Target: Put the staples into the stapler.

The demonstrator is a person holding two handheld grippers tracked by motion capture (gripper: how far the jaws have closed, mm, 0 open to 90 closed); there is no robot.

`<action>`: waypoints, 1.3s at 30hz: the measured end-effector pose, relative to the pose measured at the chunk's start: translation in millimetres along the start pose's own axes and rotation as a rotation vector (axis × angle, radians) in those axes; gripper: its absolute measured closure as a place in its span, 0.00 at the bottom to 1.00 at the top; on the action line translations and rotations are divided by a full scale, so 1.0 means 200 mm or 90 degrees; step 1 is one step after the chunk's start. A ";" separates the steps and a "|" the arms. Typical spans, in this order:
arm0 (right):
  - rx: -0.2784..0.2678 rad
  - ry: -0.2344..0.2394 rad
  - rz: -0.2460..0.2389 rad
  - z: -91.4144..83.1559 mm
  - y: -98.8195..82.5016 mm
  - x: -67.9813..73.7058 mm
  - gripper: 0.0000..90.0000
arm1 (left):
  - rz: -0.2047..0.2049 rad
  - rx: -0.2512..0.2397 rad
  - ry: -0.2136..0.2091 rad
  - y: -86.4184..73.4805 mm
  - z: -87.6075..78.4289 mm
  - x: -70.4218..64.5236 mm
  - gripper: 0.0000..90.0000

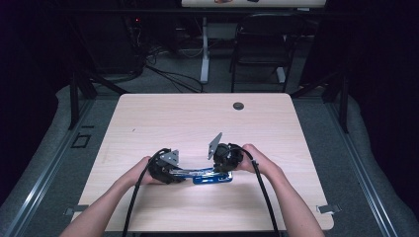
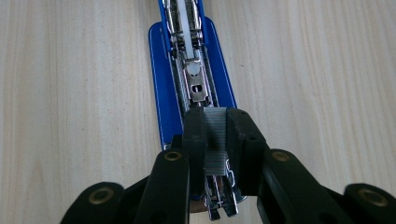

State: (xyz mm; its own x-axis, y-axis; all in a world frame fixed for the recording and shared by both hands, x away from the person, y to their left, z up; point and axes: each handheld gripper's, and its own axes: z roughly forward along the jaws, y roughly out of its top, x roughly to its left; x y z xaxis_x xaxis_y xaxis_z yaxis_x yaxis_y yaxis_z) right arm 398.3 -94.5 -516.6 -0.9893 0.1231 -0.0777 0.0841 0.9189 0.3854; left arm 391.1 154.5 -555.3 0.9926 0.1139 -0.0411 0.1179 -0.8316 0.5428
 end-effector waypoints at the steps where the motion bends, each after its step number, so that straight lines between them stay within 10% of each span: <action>1: -0.005 0.002 -0.001 0.00 0.00 0.00 0.87 | -0.001 0.001 0.000 0.00 0.00 0.00 0.73; 39: 0.044 0.056 -0.085 0.01 0.04 -0.04 0.87 | -0.001 0.005 0.005 0.00 0.01 0.00 0.73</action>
State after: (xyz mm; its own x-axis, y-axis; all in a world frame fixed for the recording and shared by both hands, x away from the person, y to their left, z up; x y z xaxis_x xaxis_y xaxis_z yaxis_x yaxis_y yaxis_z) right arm 406.4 -87.9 -514.9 -0.9986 -0.0325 -0.0421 -0.0441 0.9488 0.3126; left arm 390.7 153.4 -557.5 0.9922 0.1195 -0.0361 0.1201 -0.8352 0.5367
